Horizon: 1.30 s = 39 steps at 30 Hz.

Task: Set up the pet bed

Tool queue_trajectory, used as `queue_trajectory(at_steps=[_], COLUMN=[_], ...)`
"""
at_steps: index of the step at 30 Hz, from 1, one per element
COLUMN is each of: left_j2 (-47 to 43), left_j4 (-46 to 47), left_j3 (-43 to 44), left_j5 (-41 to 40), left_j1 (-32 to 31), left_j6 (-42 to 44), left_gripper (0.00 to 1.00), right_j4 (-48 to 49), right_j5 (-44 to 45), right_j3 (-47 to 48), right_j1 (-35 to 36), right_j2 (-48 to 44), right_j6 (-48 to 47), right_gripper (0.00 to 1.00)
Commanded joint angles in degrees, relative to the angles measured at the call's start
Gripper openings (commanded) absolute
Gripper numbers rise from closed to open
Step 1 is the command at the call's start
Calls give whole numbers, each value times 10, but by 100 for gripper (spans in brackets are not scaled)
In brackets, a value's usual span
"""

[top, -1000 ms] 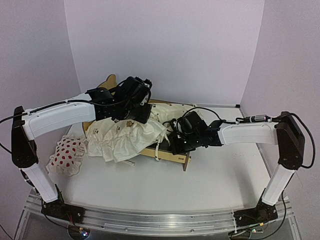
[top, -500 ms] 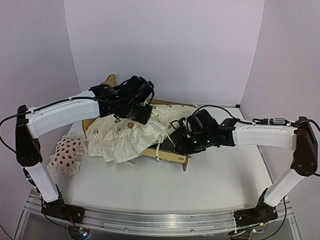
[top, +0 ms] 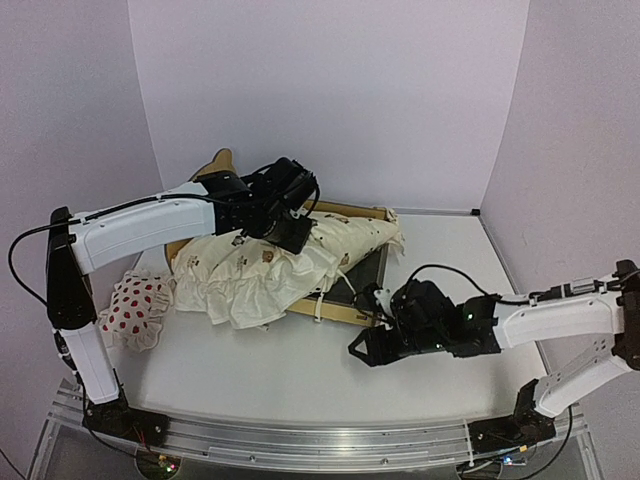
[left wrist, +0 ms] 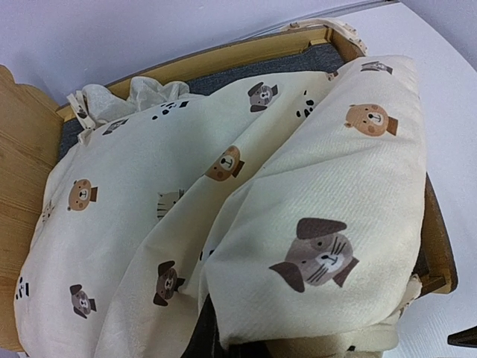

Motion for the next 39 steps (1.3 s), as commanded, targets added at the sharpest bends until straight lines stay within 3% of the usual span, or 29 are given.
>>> queue_trajectory(at_steps=[1,12,32,39], left_j2=[6,-3,-20,-20], left_j4=[-15,-25,-35,-34], left_j3=[31,27,21,20], left_j5=[-5,-9,-22,-23], left_j1=[7,7,7,8], left_j6=[5,2,1,1], left_gripper=[0,0,0,0], right_j4=[285,752,799,800], right_j5=[108,255,433,427], right_j3=[-85,-145,-23,2], right_j1=[57,74,61,38], right_j2=[37,294,483,516], right_j6=[48,-65,-172,-175], right_gripper=[53,56,57,54])
